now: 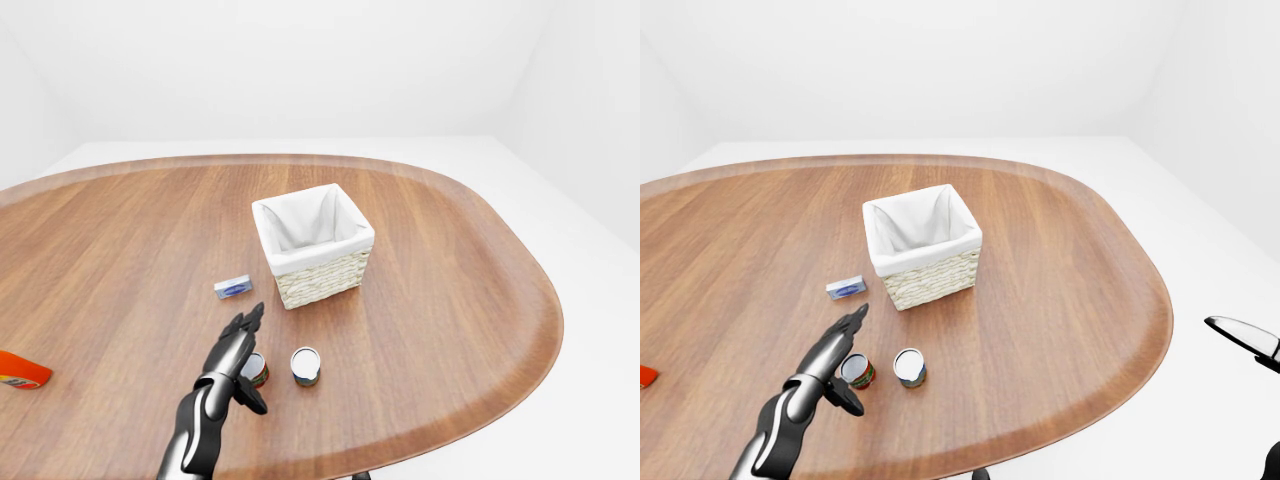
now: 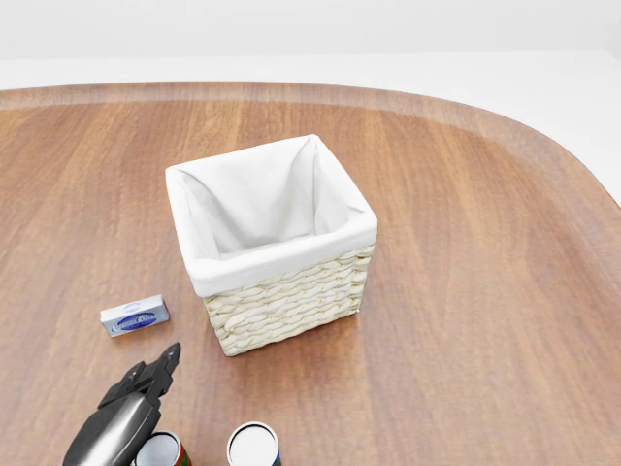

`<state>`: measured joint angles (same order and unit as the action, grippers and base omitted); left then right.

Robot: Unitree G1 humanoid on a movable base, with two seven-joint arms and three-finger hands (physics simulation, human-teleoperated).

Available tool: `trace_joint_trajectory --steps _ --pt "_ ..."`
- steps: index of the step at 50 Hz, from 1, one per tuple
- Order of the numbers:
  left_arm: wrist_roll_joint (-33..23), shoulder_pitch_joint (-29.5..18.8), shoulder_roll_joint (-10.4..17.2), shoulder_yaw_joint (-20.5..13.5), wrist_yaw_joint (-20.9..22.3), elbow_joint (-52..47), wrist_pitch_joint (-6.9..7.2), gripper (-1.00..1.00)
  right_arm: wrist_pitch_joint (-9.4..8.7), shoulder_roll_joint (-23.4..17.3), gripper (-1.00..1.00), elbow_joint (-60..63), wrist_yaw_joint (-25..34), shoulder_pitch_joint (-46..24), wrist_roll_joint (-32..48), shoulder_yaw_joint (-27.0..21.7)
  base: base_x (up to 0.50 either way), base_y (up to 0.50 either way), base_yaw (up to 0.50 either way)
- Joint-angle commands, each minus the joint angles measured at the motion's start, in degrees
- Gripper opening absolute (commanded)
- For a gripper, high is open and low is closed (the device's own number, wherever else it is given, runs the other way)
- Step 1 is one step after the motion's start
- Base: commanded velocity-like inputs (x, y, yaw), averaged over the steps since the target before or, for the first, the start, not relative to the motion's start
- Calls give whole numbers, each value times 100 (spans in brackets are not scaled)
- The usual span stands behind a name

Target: Pick up the tomato sauce, and put it in the basket.

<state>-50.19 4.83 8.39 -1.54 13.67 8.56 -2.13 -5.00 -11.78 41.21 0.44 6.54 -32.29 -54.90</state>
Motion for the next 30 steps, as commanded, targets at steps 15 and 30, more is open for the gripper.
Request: trace_joint_trajectory --steps 15,30 --pt "-282 -181 78 43 -410 569 62 100 0 -42 100 40 -29 -10 -57 -45 0 0 0" --pt "-400 -411 137 146 -799 1329 17 100 0 -1 100 3 9 6 -20 -20 0 0 0"
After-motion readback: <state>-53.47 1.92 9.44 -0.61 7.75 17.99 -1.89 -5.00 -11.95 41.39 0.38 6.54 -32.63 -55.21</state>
